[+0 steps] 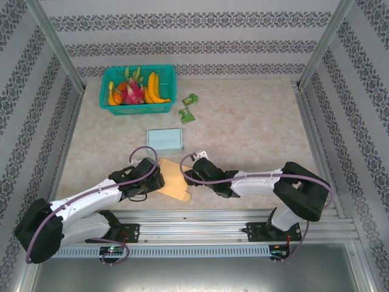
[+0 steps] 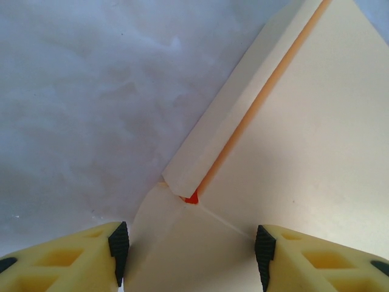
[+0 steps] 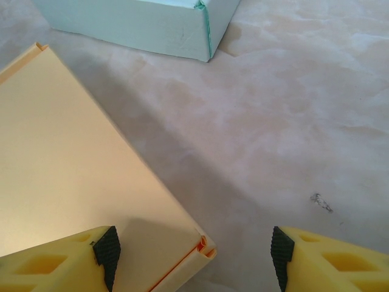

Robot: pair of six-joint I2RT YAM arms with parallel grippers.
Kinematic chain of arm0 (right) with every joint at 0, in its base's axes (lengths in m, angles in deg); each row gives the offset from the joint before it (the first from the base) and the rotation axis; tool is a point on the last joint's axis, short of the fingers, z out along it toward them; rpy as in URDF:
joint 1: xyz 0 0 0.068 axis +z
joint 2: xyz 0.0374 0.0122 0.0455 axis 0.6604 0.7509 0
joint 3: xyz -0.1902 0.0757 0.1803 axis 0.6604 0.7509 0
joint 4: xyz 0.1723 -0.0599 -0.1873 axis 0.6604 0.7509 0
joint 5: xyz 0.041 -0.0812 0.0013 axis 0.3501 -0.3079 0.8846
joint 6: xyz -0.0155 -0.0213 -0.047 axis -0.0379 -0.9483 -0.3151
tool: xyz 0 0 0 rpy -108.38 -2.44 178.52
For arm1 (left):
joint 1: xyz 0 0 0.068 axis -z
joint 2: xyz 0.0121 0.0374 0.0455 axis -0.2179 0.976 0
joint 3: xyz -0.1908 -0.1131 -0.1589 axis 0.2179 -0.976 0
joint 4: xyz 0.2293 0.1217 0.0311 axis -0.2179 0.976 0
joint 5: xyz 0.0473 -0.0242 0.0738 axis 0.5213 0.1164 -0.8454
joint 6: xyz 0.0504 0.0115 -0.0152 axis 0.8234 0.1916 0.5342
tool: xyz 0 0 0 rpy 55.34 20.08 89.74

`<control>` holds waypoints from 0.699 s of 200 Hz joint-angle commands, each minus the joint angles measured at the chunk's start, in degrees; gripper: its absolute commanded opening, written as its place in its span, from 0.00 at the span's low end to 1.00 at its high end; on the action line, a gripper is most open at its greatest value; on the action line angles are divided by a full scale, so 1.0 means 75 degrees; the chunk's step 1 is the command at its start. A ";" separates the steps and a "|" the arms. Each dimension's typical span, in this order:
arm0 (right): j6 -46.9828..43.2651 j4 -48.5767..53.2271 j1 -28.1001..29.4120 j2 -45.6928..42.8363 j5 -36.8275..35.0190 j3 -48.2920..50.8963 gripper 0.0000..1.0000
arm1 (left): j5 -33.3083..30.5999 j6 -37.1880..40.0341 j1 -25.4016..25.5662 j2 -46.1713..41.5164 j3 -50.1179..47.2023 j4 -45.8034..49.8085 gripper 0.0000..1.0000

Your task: Fold the paper box

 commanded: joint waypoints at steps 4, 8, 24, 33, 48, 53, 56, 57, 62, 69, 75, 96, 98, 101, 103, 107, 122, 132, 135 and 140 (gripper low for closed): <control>-0.0265 0.0485 -0.0075 -0.0007 0.0031 0.0219 0.68 | -0.0179 -0.0013 0.0127 0.0164 0.0150 -0.0179 0.56; -0.0271 0.0483 -0.0089 0.0000 0.0050 0.0219 0.68 | -0.0168 -0.0006 0.0127 0.0177 0.0146 -0.0179 0.56; -0.0273 0.0449 -0.0137 0.0036 0.0117 0.0219 0.68 | -0.0151 -0.0006 0.0139 0.0211 0.0123 -0.0211 0.56; -0.0284 0.0449 -0.0158 0.0054 0.0146 0.0208 0.68 | -0.0162 -0.0011 0.0138 0.0225 0.0107 -0.0236 0.55; -0.0288 0.0437 -0.0161 0.0085 0.0162 0.0185 0.68 | -0.0252 0.0008 0.0140 0.0230 0.0084 -0.0211 0.55; -0.0289 0.0428 -0.0166 0.0091 0.0173 0.0184 0.68 | -0.0310 0.0011 0.0138 0.0237 0.0099 -0.0174 0.55; -0.0297 0.0417 -0.0161 0.0100 0.0173 0.0184 0.68 | -0.0340 0.0025 0.0138 0.0243 0.0101 -0.0159 0.55; -0.0305 0.0415 -0.0167 0.0101 0.0173 0.0184 0.68 | -0.0357 0.0029 0.0138 0.0240 0.0103 -0.0151 0.55; -0.0331 0.0420 -0.0161 0.0117 0.0173 0.0184 0.68 | -0.0410 0.0027 0.0138 0.0250 0.0085 -0.0142 0.55; -0.0393 0.0413 -0.0161 0.0128 0.0161 0.0172 0.68 | -0.0443 0.0027 0.0139 0.0257 0.0075 -0.0138 0.55; -0.0434 0.0428 -0.0182 0.0137 0.0156 0.0161 0.68 | -0.0427 0.0031 0.0138 0.0261 0.0052 -0.0169 0.55; -0.0512 0.0418 -0.0360 0.0185 0.0328 0.0125 0.68 | -0.0292 0.0007 0.0138 0.0328 -0.0046 -0.0376 0.55; -0.0514 0.0397 -0.0383 0.0185 0.0361 0.0125 0.68 | -0.0283 0.0000 0.0138 0.0331 -0.0062 -0.0386 0.55; -0.0517 0.0374 -0.0398 0.0185 0.0415 0.0127 0.68 | -0.0280 -0.0010 0.0138 0.0350 -0.0073 -0.0416 0.55; -0.0521 0.0360 -0.0404 0.0185 0.0445 0.0126 0.68 | -0.0280 -0.0010 0.0138 0.0354 -0.0078 -0.0440 0.55; -0.0501 0.0327 -0.0418 0.0180 0.0495 0.0115 0.68 | -0.0279 -0.0010 0.0138 0.0389 -0.0092 -0.0464 0.55; -0.0486 0.0307 -0.0420 0.0128 0.0628 0.0047 0.68 | -0.0302 0.0007 0.0141 0.0508 -0.0135 -0.0542 0.55; -0.0455 0.0320 -0.0407 0.0065 0.0691 -0.0012 0.68 | -0.0326 0.0008 0.0138 0.0592 -0.0142 -0.0579 0.54; -0.0447 0.0326 -0.0396 0.0054 0.0701 -0.0024 0.68 | -0.0332 0.0016 0.0138 0.0619 -0.0142 -0.0597 0.54; -0.0427 0.0340 -0.0391 0.0021 0.0714 -0.0044 0.68 | -0.0327 0.0015 0.0144 0.0663 -0.0148 -0.0617 0.54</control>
